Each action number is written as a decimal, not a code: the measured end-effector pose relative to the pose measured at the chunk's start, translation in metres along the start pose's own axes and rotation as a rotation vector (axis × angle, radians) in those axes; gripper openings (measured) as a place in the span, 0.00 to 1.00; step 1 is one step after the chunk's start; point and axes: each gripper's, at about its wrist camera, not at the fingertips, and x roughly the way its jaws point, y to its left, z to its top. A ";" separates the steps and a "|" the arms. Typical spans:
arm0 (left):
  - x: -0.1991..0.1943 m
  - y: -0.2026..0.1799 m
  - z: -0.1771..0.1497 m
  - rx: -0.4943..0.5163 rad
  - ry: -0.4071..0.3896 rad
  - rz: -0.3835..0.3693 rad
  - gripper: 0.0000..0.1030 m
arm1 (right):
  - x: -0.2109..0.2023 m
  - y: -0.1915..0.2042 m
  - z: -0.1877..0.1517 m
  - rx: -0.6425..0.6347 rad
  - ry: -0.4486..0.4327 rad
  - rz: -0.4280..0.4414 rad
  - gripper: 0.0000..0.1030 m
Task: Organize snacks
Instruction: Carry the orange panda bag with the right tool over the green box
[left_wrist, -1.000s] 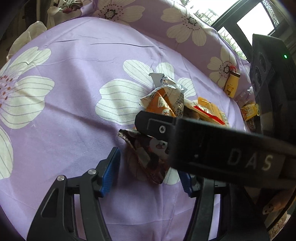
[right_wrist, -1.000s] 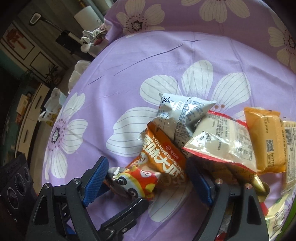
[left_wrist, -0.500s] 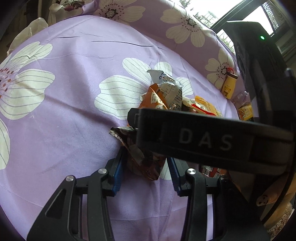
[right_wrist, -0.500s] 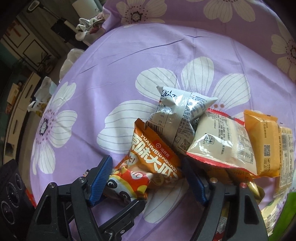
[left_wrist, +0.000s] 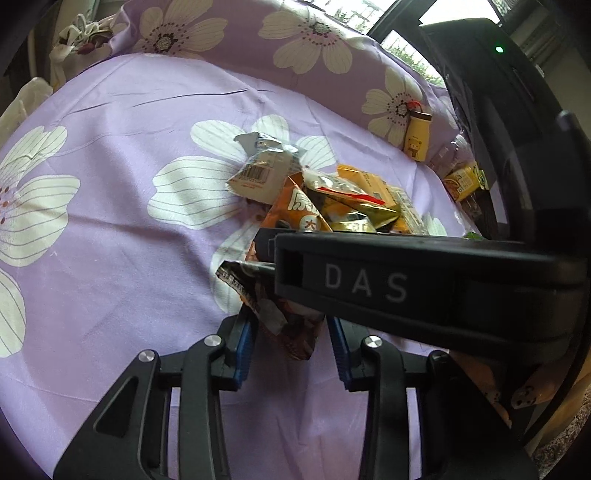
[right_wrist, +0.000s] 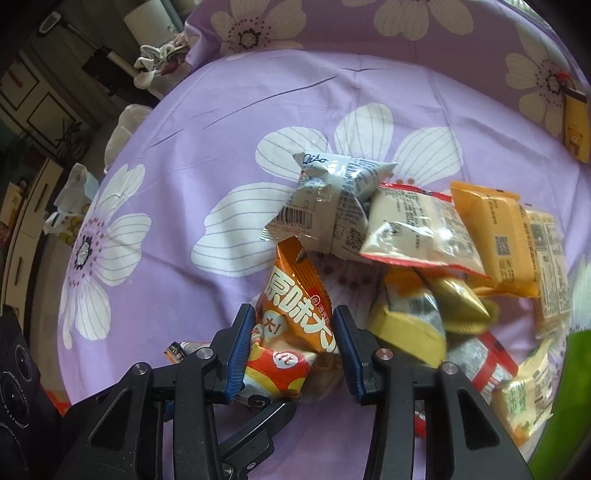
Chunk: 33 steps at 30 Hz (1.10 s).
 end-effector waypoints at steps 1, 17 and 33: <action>-0.003 -0.006 -0.001 0.019 -0.007 -0.005 0.35 | -0.006 -0.003 -0.003 0.015 -0.014 0.006 0.45; -0.029 -0.144 0.008 0.245 -0.045 -0.113 0.35 | -0.129 -0.076 -0.054 0.154 -0.273 -0.025 0.45; 0.029 -0.280 0.014 0.463 0.033 -0.246 0.35 | -0.209 -0.219 -0.104 0.424 -0.470 -0.145 0.45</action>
